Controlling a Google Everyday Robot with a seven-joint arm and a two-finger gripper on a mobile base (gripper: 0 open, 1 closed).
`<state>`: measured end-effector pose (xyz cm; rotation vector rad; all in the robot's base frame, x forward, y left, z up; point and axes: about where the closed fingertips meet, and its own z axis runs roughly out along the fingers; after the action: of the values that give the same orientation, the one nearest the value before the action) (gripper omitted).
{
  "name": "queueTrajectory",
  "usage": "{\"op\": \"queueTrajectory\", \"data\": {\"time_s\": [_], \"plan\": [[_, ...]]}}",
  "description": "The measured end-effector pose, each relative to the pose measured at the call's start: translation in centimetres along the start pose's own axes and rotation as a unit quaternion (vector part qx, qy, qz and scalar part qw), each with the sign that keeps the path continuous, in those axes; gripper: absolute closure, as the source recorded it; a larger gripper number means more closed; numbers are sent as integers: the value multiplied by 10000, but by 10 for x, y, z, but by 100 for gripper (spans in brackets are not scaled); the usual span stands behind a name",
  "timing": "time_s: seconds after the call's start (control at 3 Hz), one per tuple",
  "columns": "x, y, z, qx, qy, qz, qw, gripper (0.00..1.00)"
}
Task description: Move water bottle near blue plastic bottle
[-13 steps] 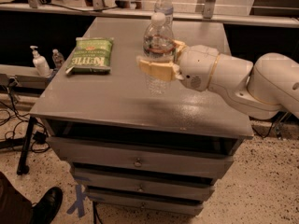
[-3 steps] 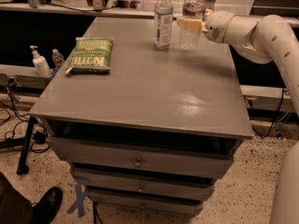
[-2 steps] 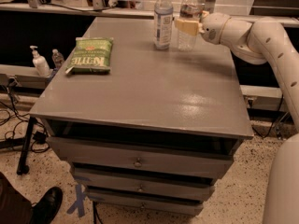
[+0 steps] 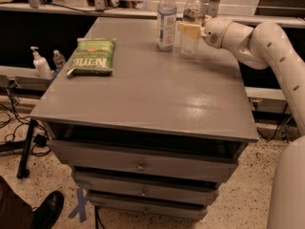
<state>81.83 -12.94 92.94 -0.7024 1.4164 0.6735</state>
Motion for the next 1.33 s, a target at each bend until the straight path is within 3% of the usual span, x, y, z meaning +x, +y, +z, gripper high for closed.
{"op": "queueTrajectory", "data": {"time_s": [0.67,1.0,1.33], "plan": [[12,3,6,3,7,142,9999,13],[15,4,5,9,19,177,9998,0],[12,7,0,10,20,161,9999,0]]}}
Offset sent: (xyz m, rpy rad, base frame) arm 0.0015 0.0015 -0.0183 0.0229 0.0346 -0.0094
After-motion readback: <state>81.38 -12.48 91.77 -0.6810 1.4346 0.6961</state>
